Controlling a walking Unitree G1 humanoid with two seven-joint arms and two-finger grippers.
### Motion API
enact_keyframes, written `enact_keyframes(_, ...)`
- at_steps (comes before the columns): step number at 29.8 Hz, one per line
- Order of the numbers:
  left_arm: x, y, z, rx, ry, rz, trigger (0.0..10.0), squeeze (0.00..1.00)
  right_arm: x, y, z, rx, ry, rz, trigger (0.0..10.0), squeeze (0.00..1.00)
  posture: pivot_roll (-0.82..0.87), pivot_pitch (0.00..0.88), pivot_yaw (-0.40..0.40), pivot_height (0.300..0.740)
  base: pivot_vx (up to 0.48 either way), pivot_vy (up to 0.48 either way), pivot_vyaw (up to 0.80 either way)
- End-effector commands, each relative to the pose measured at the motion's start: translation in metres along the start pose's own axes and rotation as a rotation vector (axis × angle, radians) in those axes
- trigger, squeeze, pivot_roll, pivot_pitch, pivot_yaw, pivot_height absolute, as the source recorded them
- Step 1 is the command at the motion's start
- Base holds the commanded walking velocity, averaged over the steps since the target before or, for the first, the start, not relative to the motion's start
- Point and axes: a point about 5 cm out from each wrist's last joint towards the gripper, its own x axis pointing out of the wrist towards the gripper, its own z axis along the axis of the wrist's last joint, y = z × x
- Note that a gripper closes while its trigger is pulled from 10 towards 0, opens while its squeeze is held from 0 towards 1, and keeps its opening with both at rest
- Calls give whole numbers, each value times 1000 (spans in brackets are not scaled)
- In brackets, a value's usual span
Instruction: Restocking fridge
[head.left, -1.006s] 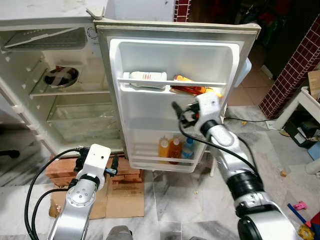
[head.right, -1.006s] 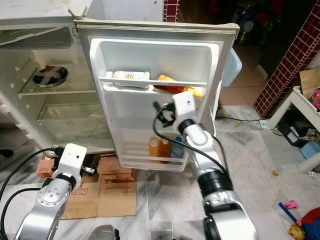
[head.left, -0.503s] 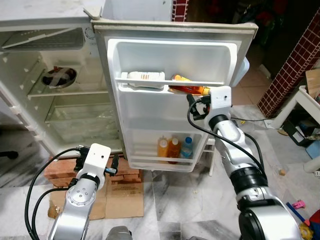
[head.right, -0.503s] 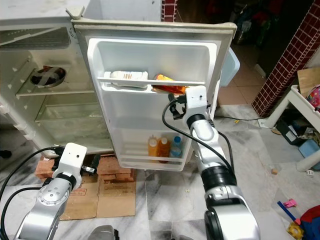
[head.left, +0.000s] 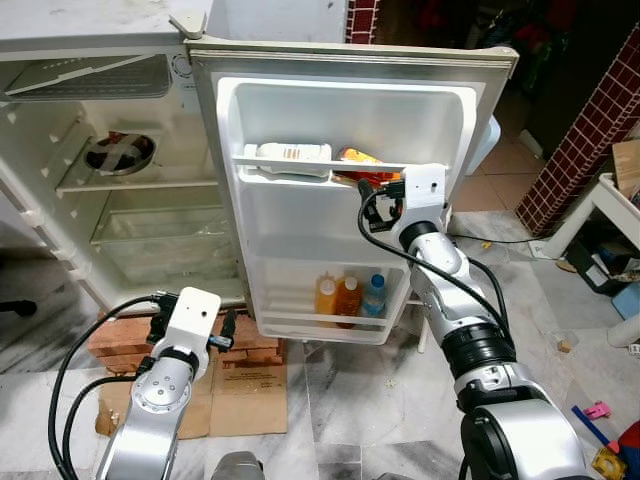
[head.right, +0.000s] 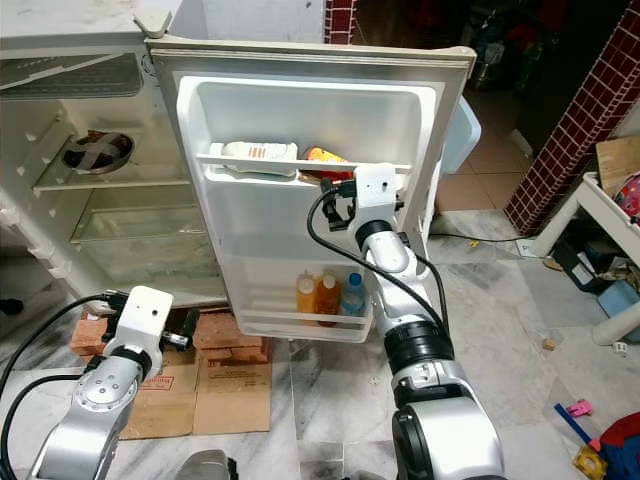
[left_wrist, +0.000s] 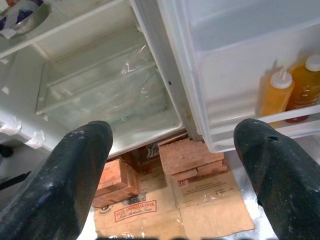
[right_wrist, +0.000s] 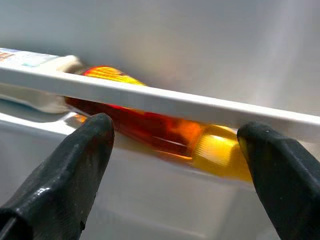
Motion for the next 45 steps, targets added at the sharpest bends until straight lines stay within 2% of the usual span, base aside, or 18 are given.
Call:
enact_keyframes(1, 0, 3, 1, 7, -1, 17, 10000, 0, -5, -15, 5, 4, -44, -40, 10000, 0, 135, 0, -23, 740, 0, 0, 0)
enact_keyframes(4, 0, 5, 4, -2, -23, 37, 10000, 0, -14, -27, 6, -8, -75, -52, 10000, 0, 132, 0, -25, 740, 0, 0, 0)
enact_keyframes(10, 0, 12, 14, 3, -73, 78, 10000, 0, -33, -40, 1, -8, -92, -41, 10000, 0, 126, 0, -30, 740, 0, 0, 0)
enact_keyframes(17, 5, 9, 17, -7, -83, 91, 10000, 0, -59, -38, -21, -22, -20, -38, 10000, 0, 110, 0, -36, 740, 0, 0, 0)
enact_keyframes(25, 7, 10, 17, -24, -73, 108, 10000, 0, -62, -27, -25, -22, -9, -30, 10000, 0, 109, 0, -36, 740, 0, -323, 452)
enact_keyframes(35, 7, 12, 16, -35, -68, 136, 10000, 0, -60, -29, -24, -18, -3, -32, 10000, 0, 110, 0, -47, 740, 0, -480, 800)
enact_keyframes(41, 9, 13, 15, -42, -63, 153, 10000, 0, -56, -26, -24, -8, 3, 13, 10000, 0, 113, 0, -51, 740, 0, -480, 800)
enact_keyframes(45, 9, 14, 15, -45, -58, 162, 10000, 0, -55, -22, -30, -16, 34, 88, 10000, 0, 112, 0, -51, 740, 0, -480, 756)
